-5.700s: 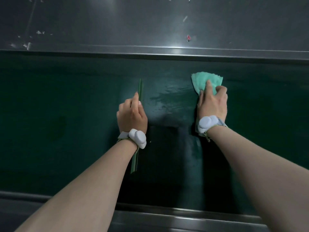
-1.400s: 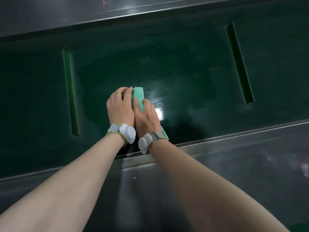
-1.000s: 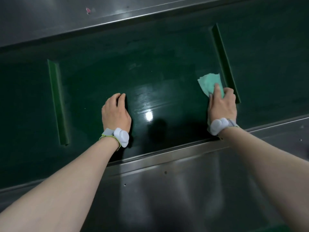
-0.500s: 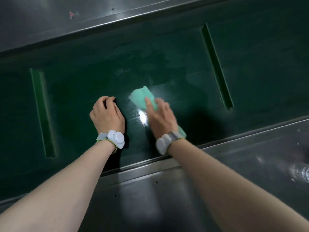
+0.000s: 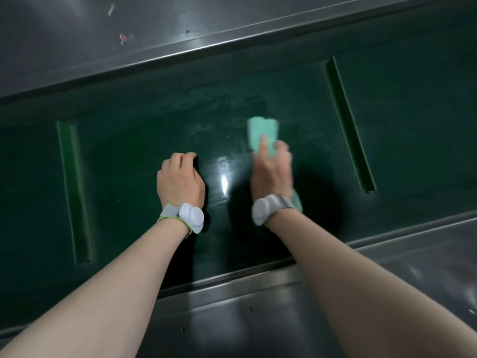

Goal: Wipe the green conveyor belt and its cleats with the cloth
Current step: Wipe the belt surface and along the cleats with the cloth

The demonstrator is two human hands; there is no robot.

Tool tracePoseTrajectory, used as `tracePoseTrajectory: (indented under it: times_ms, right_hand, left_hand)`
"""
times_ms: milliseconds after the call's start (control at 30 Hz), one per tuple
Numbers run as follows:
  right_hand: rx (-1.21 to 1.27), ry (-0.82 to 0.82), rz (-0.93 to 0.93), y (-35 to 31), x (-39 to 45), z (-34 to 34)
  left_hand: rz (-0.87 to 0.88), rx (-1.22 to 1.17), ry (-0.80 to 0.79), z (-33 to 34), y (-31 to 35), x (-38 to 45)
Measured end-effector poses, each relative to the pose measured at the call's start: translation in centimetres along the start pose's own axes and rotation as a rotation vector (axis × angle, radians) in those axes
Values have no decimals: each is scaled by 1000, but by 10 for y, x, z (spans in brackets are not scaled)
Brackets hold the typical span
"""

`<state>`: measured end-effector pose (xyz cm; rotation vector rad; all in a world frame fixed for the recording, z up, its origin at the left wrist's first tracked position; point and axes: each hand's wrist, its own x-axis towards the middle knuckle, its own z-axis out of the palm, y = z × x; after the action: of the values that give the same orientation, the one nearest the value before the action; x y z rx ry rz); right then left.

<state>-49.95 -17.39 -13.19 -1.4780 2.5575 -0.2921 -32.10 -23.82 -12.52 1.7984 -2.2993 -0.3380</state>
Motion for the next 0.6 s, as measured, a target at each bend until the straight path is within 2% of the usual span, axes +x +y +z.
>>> tracePoseTrajectory:
  times_ms: [67, 100, 167, 267, 300, 367, 433, 533, 600]
  right_hand:
    - [45, -75, -274, -55, -5, 8]
    - [77, -98, -349, -79, -8, 10]
    - [106, -113, -415, -109, -11, 11]
    - [116, -95, -471, -93, 6, 10]
    - [134, -79, -413, -77, 18, 8]
    - [237, 25, -115, -33, 56, 1]
    - [177, 82, 124, 22, 93, -11]
    - [92, 169, 177, 74, 121, -26]
    - [84, 203, 229, 72, 125, -22]
  left_hand:
    - [-82, -102, -14, -6, -7, 16]
    - [-136, -164, -4, -8, -12, 24]
    - [-207, -249, 62, -12, -24, 32]
    - [-209, -142, 153, -15, -37, 28]
    - [-195, -103, 156, -15, -38, 25]
    - [-166, -49, 125, -11, -37, 23]
    - [-161, -2, 101, -5, -34, 24]
    - [-199, 57, 93, 3, -31, 28]
    - [-194, 120, 84, 8, -31, 30]
